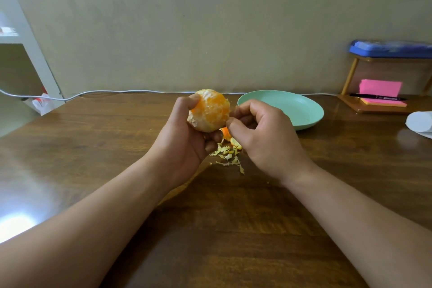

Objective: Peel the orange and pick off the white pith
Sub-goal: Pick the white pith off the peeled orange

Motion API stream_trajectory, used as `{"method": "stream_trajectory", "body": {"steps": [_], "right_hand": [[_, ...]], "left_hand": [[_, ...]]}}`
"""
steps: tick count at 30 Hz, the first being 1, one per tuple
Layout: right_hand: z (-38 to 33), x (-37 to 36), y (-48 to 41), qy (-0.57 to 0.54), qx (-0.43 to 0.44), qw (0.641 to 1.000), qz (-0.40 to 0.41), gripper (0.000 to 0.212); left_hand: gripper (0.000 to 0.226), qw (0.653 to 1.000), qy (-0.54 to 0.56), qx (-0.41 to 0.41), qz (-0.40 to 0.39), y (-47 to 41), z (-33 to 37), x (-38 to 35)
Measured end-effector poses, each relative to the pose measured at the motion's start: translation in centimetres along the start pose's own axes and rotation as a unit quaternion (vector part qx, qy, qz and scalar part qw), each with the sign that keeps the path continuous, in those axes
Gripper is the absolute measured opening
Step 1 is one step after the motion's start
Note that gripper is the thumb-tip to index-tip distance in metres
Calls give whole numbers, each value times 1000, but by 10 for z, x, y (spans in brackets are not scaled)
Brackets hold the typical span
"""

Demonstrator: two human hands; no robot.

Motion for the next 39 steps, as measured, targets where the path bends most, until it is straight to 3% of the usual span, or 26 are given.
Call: {"method": "stream_trajectory", "body": {"steps": [7,14,21,28,39], "right_hand": [[-3,2,-1,67,8,998,-13,11],[4,1,-2,41,-9,999,-13,15],[3,6,-2,28,4,1000,11,15],[-3,3,-2,24,17,999,-14,3],[-1,5,-5,58,22,998,-29,8]], "left_hand": [[49,996,-84,-23,25,-1,5,6],[70,989,-139,-33,35,1,6,7],[44,994,-105,-20,16,2,3,-1],[50,1000,-14,3,-8,3,4,-1],[46,999,-42,24,-22,4,1,-4]]}}
Point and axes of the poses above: each hand's wrist, its own y-axis away from the middle knuckle, its own x-axis out of the back of the hand, z = x × y, the point moved 8 cm from there along -y, towards the middle knuckle, and after that the axes turned 11 degrees about -z, right-handed, at the moved point
